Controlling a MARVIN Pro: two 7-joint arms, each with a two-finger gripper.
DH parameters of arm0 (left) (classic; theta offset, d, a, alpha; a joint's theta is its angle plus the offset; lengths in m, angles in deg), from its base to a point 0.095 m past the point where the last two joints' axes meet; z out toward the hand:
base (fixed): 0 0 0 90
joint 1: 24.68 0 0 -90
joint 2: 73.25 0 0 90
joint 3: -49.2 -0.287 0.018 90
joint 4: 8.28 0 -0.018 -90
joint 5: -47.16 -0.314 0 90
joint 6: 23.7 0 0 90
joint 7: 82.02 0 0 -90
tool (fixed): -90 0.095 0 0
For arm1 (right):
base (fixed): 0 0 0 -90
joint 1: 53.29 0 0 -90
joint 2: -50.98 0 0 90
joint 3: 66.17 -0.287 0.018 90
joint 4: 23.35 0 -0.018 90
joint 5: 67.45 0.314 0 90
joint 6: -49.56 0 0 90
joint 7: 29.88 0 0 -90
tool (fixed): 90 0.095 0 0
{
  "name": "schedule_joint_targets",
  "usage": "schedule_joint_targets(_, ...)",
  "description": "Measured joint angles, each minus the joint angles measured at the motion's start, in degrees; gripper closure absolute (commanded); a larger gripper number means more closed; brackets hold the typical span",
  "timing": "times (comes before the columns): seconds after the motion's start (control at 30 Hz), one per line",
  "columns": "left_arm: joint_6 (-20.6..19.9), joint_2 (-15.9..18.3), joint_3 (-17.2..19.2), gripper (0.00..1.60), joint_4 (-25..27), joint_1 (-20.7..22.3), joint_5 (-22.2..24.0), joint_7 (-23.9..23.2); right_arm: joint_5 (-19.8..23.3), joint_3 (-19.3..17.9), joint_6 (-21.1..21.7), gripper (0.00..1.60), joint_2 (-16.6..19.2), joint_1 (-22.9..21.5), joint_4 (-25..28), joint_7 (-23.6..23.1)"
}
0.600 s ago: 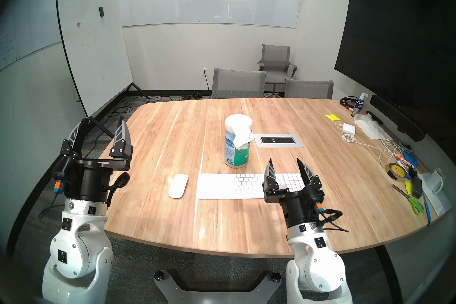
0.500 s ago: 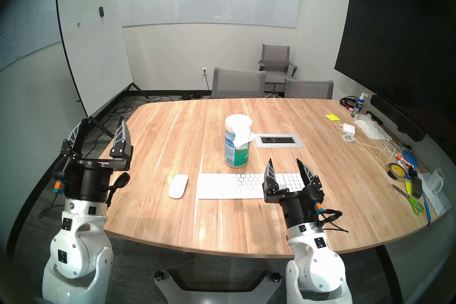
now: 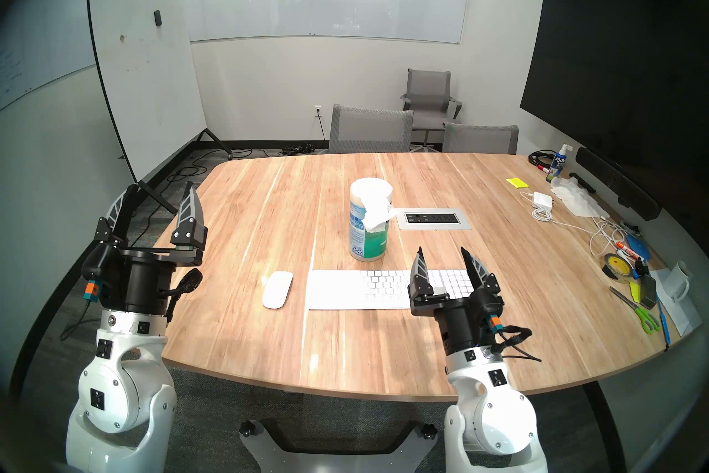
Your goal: Wipe the keyboards and mice with a disinfecting wipe, then set the wipe down
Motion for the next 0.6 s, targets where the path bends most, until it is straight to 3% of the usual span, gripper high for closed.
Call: schedule_joint_targets(0.6,0.0,0.0,0.0,0.0,-0.02,0.0,0.0,-0.02,-1.75,-0.41,-1.57,0.0,1.34,-0.95,-0.32,-1.3)
